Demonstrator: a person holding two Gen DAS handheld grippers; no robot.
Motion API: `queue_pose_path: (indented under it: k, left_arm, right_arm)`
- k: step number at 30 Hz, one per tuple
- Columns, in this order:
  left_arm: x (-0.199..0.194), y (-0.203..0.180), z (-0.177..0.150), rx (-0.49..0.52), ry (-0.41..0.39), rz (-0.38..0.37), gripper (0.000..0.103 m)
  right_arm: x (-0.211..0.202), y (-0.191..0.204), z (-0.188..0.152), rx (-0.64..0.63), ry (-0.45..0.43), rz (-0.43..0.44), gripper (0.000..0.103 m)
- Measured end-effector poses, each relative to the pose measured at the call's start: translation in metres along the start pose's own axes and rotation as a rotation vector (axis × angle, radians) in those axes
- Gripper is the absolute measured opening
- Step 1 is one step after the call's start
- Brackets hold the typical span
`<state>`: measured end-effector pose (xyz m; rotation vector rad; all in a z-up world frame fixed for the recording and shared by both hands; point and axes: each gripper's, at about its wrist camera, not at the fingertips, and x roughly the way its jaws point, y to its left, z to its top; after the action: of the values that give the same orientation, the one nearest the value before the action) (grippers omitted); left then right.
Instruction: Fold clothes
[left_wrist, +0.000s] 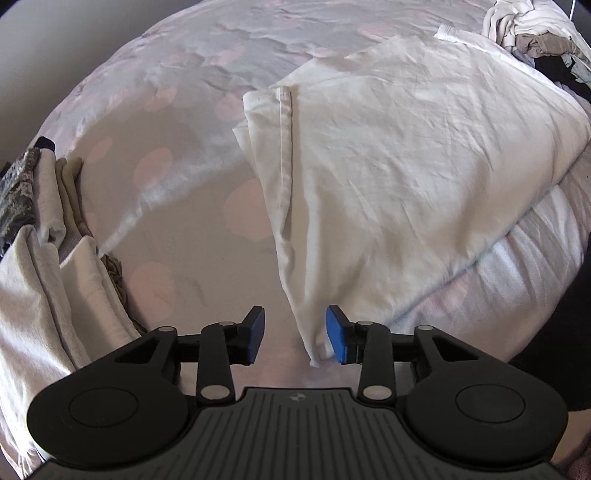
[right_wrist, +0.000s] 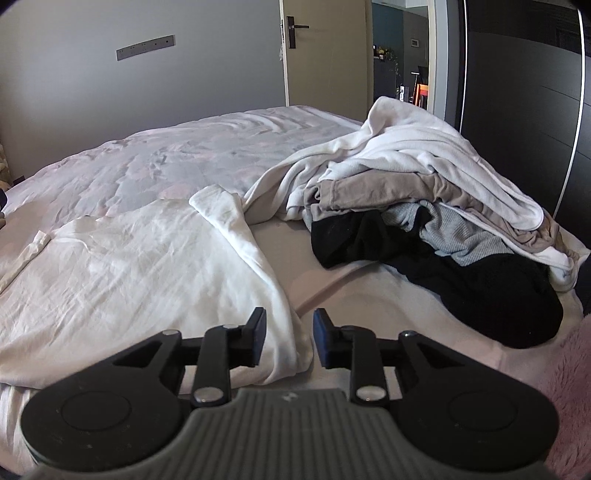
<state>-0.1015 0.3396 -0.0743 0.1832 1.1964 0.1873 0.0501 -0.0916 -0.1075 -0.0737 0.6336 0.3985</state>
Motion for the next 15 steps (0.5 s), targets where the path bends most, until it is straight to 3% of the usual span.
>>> queue_pose_path:
  k: [4, 7, 11, 15]
  left_arm:
    - [0.003, 0.003, 0.019, -0.006, -0.092, 0.01, 0.036]
    - [0.018, 0.003, 0.034, -0.034, -0.141, -0.032, 0.036]
    - [0.05, -0.001, 0.049, -0.076, -0.147, -0.129, 0.034]
    - [0.083, 0.0, 0.056, -0.113, -0.13, -0.132, 0.033]
  right_arm:
    - [0.005, 0.018, 0.003, -0.059, -0.008, 0.014, 0.031]
    - [0.013, 0.033, 0.002, -0.109, -0.01, 0.03, 0.031]
    - [0.024, 0.049, -0.003, -0.173, -0.017, 0.035, 0.031]
    - [0.036, 0.06, -0.007, -0.212, -0.012, 0.055, 0.031]
